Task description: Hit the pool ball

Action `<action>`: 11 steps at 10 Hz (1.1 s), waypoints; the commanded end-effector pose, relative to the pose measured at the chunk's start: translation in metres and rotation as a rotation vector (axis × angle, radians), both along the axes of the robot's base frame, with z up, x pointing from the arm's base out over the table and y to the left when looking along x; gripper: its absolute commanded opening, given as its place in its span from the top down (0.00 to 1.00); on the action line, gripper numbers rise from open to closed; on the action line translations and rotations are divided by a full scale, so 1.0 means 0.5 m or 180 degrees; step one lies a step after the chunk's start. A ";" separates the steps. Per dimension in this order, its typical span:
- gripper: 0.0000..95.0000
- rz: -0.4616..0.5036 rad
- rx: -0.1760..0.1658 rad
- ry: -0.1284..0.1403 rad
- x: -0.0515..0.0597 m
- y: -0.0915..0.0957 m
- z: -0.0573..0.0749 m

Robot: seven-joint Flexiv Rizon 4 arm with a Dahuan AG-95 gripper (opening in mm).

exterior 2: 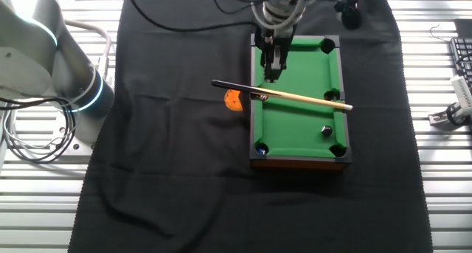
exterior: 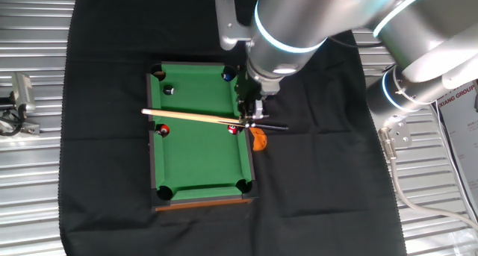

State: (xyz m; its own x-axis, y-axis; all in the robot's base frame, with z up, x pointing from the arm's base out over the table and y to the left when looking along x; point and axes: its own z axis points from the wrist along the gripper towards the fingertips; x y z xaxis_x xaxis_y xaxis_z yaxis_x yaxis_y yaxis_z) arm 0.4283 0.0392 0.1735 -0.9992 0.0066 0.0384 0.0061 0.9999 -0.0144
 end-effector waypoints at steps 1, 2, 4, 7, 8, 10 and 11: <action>0.60 0.0114 0.0000 0.0003 0.002 0.003 -0.002; 0.60 0.0150 0.0004 -0.0004 0.002 0.003 -0.002; 0.60 0.0214 0.0016 -0.0004 0.001 0.004 0.001; 0.60 0.0329 0.0031 -0.0001 0.000 0.005 0.002; 0.60 0.0327 0.0057 0.0003 0.000 0.005 0.002; 0.60 0.0357 0.0085 0.0003 0.000 0.005 0.002; 0.60 0.0371 0.0093 0.0006 0.000 0.005 0.002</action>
